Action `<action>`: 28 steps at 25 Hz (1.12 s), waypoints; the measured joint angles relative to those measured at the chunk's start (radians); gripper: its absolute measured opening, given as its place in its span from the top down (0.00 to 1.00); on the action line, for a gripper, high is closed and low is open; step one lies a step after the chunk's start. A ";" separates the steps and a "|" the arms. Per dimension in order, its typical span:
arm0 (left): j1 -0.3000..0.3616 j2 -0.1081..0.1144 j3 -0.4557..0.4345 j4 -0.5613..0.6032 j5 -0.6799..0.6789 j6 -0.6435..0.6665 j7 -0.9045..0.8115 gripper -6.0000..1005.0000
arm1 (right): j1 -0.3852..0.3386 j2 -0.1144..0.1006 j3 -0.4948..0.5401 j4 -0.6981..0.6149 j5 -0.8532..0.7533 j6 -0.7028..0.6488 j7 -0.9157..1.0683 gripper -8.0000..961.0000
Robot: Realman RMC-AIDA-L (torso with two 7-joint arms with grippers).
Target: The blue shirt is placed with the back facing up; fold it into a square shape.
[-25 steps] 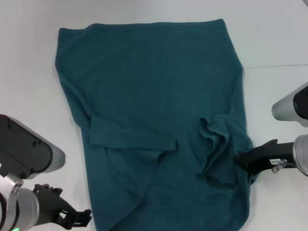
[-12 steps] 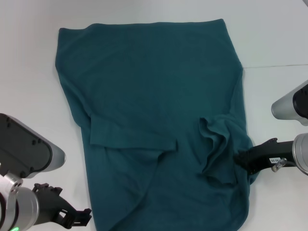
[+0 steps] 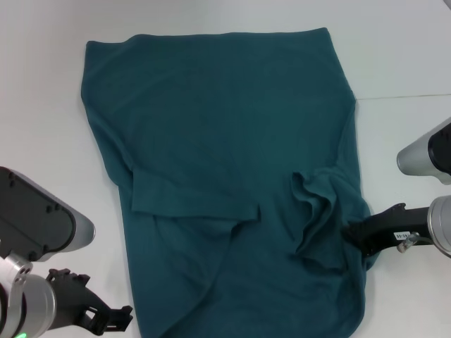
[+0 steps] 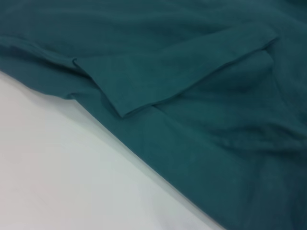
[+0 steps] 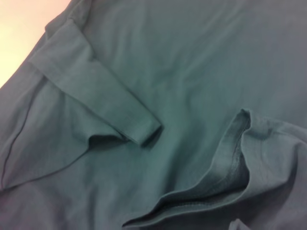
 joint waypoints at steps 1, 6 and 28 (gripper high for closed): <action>0.000 0.000 0.000 0.000 0.000 0.000 0.000 0.13 | 0.000 0.000 0.000 0.002 0.000 0.000 0.000 0.94; 0.000 0.000 0.000 0.000 0.001 0.003 0.000 0.13 | 0.001 0.000 0.001 0.008 0.000 -0.001 0.000 0.94; 0.001 0.000 -0.005 -0.016 0.000 -0.010 0.002 0.13 | 0.004 0.000 0.001 0.012 0.000 -0.003 0.001 0.94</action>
